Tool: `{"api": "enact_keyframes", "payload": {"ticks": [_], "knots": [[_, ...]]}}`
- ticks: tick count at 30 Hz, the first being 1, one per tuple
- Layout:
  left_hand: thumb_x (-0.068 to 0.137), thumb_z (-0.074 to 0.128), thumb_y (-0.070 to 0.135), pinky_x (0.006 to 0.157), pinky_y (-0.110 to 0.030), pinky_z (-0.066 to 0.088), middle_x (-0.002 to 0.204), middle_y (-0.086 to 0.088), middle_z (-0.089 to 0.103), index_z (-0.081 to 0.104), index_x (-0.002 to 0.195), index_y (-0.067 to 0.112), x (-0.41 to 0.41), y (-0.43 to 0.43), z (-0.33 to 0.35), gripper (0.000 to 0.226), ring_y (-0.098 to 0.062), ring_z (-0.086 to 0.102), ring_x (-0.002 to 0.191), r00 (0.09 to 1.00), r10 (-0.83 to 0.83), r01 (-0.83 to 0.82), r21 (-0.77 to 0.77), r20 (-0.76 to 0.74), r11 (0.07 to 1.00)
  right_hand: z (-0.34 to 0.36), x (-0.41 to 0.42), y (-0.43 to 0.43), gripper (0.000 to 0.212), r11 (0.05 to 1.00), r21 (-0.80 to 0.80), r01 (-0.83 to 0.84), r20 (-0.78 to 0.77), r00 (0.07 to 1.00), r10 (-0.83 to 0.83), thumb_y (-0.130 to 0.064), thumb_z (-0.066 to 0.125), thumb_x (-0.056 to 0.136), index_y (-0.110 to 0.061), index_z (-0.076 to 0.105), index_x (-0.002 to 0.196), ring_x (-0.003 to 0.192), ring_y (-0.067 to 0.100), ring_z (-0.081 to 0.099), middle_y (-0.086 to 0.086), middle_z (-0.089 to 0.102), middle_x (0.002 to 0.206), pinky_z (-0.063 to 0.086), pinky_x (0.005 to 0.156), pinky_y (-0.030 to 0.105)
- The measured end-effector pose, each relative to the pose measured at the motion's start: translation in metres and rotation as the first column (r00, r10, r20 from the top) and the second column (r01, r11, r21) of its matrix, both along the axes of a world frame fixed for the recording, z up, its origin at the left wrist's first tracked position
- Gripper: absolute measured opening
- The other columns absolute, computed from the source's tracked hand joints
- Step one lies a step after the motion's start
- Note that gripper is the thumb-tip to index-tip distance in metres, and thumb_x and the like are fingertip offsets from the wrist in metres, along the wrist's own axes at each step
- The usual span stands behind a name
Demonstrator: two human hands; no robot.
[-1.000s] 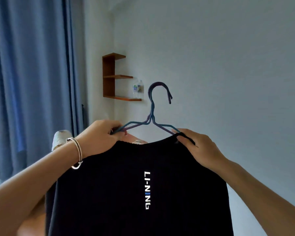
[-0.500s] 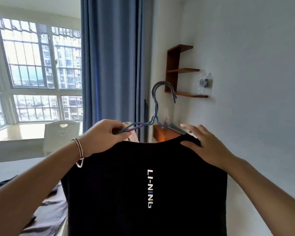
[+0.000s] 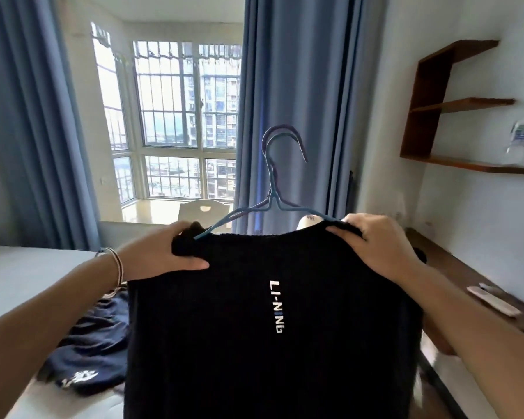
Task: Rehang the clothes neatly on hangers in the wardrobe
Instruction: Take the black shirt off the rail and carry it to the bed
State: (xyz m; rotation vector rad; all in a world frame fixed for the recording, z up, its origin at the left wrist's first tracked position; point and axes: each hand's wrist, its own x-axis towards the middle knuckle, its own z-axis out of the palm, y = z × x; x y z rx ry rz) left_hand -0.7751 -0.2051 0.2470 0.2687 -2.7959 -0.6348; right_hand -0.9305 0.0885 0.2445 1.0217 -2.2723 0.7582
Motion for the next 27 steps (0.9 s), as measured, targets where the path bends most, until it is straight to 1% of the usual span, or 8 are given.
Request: {"api": "enact_keyframes", "payload": {"ticks": [4,7,10,13,15,19,21,27], "knots": [[0.074,0.066,0.049,0.063,-0.019,0.042,0.075,-0.002,0.067,0.068,0.099,0.019,0.002,-0.013,-0.028,0.039,-0.015,0.060,0.070,0.940,0.245,-0.255,-0.010,-0.238,0.967,-0.010,-0.044,-0.043,0.049,0.989,0.015,-0.146,0.033,0.989,0.145,-0.062,0.049,0.076,-0.018,0.071,0.081,0.068,0.015,0.063,-0.005,0.068,0.070,0.052,0.068,0.037],[0.081,0.066,0.031,0.067,-0.023,0.041,0.079,-0.004,0.068,0.068,0.107,0.017,0.009,-0.011,-0.035,0.030,-0.018,0.060,0.072,0.841,0.390,-0.433,-0.034,-0.375,0.901,-0.010,-0.073,-0.074,0.031,0.957,-0.029,-0.289,0.135,0.947,0.290,-0.055,0.063,0.073,-0.027,0.064,0.086,0.074,0.015,0.060,-0.012,0.062,0.072,0.050,0.075,0.035],[0.081,0.067,0.022,0.077,-0.030,0.042,0.092,-0.012,0.072,0.068,0.106,0.012,0.023,-0.009,-0.032,0.027,-0.029,0.064,0.089,0.730,0.531,-0.601,-0.034,-0.430,0.799,-0.007,-0.097,-0.098,0.039,0.901,0.074,-0.428,0.290,0.873,0.391,-0.053,0.065,0.073,-0.038,0.057,0.109,0.088,0.012,0.056,-0.012,0.059,0.090,0.045,0.082,0.029],[0.080,0.068,0.020,0.074,-0.030,0.039,0.084,-0.011,0.069,0.068,0.099,0.011,0.044,-0.005,-0.035,0.021,-0.030,0.063,0.087,0.635,0.657,-0.727,-0.027,-0.407,0.686,-0.021,-0.125,-0.117,0.022,0.836,0.166,-0.522,0.388,0.815,0.432,-0.050,0.067,0.074,-0.035,0.060,0.089,0.081,0.013,0.058,-0.007,0.063,0.083,0.043,0.067,0.021],[0.079,0.068,0.023,0.072,-0.031,0.040,0.076,-0.007,0.065,0.068,0.097,0.011,0.061,0.004,-0.040,0.021,-0.031,0.063,0.085,0.573,0.725,-0.789,-0.019,-0.383,0.614,-0.032,-0.133,-0.135,0.019,0.797,0.193,-0.573,0.397,0.788,0.471,-0.052,0.066,0.073,-0.036,0.056,0.070,0.075,0.016,0.060,-0.008,0.062,0.071,0.045,0.065,0.026],[0.062,0.058,0.053,0.082,-0.039,0.048,0.094,-0.013,0.072,0.067,0.109,0.018,0.098,0.024,-0.041,0.059,-0.032,0.064,0.096,0.406,0.826,-0.892,0.024,-0.390,0.451,-0.039,-0.114,-0.179,0.033,0.718,0.095,-0.689,0.357,0.697,0.622,-0.046,0.067,0.077,-0.028,0.049,0.056,0.060,0.010,0.051,-0.006,0.053,0.057,0.039,0.059,0.027],[0.054,0.051,0.061,0.088,-0.044,0.049,0.099,-0.014,0.071,0.067,0.107,0.018,0.116,0.031,-0.034,0.070,-0.033,0.064,0.099,0.309,0.842,-0.924,0.069,-0.441,0.375,-0.034,-0.099,-0.202,0.038,0.683,0.033,-0.729,0.322,0.655,0.683,-0.044,0.068,0.077,-0.020,0.049,0.055,0.056,0.008,0.046,-0.004,0.049,0.055,0.035,0.056,0.023],[0.072,0.069,0.041,0.082,-0.041,0.046,0.103,-0.019,0.068,0.065,0.106,0.017,0.161,0.028,0.000,0.041,-0.035,0.062,0.101,0.076,0.827,-0.990,0.056,-0.557,0.129,-0.001,-0.051,-0.269,0.039,0.547,-0.116,-0.829,0.282,0.500,0.819,-0.043,0.072,0.074,-0.006,0.064,0.078,0.064,0.021,0.055,0.005,0.058,0.065,0.043,0.062,0.030]]}}
